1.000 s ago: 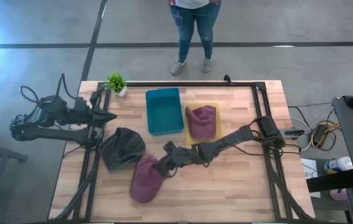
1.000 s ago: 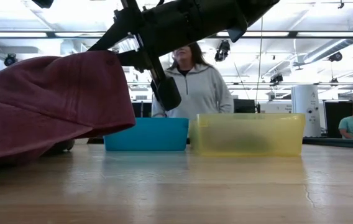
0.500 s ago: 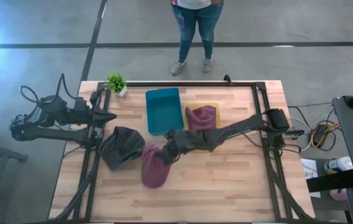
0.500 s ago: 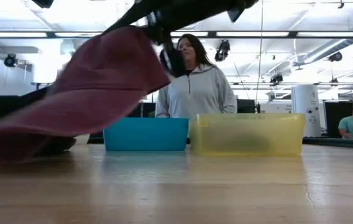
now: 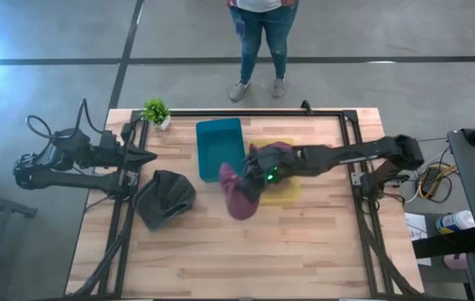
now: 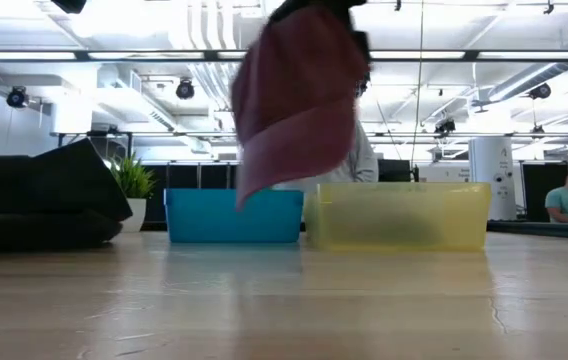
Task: Pick & Place hat
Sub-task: Put the red cap into the yellow bin
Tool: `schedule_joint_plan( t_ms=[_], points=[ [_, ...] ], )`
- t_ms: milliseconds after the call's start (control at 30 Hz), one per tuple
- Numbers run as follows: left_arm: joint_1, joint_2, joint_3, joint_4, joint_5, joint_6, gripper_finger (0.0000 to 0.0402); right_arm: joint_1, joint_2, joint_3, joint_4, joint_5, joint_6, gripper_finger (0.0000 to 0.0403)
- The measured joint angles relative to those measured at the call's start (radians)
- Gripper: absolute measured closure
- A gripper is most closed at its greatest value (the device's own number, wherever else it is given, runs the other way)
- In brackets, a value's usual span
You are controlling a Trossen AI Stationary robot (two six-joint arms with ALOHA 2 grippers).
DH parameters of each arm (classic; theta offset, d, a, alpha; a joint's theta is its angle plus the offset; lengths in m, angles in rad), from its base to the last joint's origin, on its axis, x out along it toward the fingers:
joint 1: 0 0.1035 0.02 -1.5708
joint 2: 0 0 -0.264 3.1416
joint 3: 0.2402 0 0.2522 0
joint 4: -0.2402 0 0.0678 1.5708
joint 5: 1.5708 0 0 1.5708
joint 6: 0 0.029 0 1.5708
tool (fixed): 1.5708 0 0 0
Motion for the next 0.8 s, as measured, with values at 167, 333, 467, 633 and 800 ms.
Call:
schedule_joint_plan(
  t_ms=[167, 333, 467, 633, 800],
  points=[
    [0.000, 0.000, 0.000, 0.000, 0.000, 0.000, 0.0401, -0.059, -0.101, -0.026, -0.124, -0.062, -0.073, 0.0394],
    [0.000, 0.000, 0.000, 0.001, 0.000, 0.000, 0.0401, -0.156, -0.188, -0.040, -0.235, -0.156, -0.210, 0.0394],
    [0.000, 0.000, 0.000, 0.000, 0.000, 0.000, 0.0401, -0.256, -0.249, -0.040, -0.274, -0.247, -0.308, 0.0394],
    [0.000, 0.000, 0.000, 0.000, 0.000, 0.000, 0.0401, -0.361, -0.271, -0.041, -0.409, -0.373, -0.450, 0.0394],
    [0.000, 0.000, 0.000, 0.000, 0.000, 0.000, 0.0401, -0.410, -0.213, -0.045, -0.519, -0.542, -0.587, 0.0394]
  ],
)
